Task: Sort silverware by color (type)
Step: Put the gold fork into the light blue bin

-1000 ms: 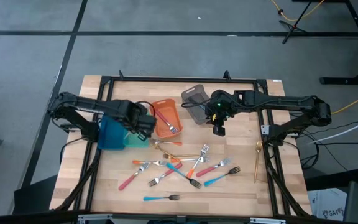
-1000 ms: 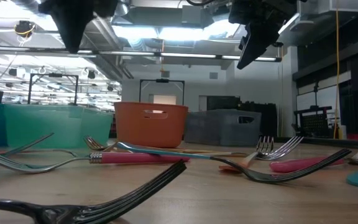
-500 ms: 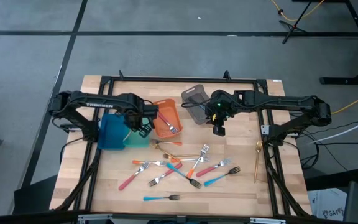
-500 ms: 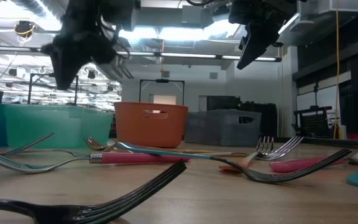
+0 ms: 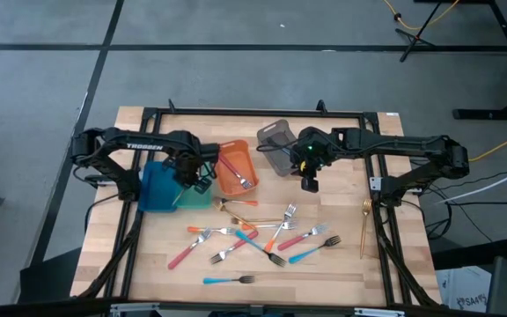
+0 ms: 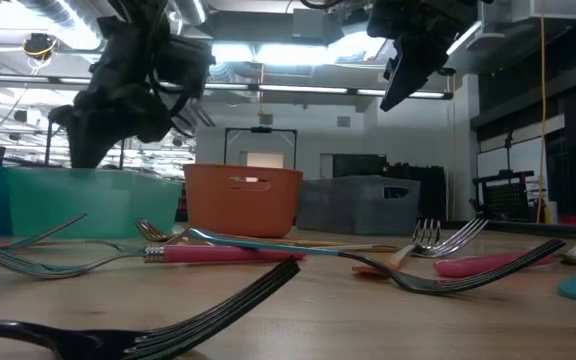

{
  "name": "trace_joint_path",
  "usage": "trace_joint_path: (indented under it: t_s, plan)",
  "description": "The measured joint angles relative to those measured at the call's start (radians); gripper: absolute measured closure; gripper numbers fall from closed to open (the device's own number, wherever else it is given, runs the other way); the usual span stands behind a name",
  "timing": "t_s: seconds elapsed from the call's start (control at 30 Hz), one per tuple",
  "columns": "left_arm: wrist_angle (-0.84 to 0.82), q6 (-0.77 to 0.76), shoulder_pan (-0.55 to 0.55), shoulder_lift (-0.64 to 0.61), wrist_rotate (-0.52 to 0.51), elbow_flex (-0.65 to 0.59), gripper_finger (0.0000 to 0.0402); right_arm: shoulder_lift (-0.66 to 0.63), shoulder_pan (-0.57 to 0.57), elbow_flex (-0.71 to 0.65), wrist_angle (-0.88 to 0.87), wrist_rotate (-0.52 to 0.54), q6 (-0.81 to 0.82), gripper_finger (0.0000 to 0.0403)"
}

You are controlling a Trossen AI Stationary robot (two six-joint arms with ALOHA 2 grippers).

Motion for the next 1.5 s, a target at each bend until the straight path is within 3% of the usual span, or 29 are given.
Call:
trace_joint_path:
  t_s: [0.2, 0.63, 1.17, 1.5]
  plan:
    - [0.063, 0.0, 0.001, 0.0, 0.049, -0.039, 0.0384, 0.0, 0.0, 0.0, 0.017, 0.0, 0.0, 0.0308]
    - [0.15, -0.004, 0.037, 0.003, 0.044, -0.044, 0.0378, 0.0, 0.0, 0.0, 0.017, 0.0, 0.0, 0.0308]
    - [0.15, -0.004, 0.047, 0.003, -0.067, -0.044, 0.0377, 0.0, 0.0, 0.0, 0.017, 0.0, 0.0, 0.0308]
    - [0.15, -0.003, 0.048, 0.003, -0.069, -0.044, 0.0368, 0.0, 0.0, 0.0, 0.017, 0.0, 0.0, 0.0308]
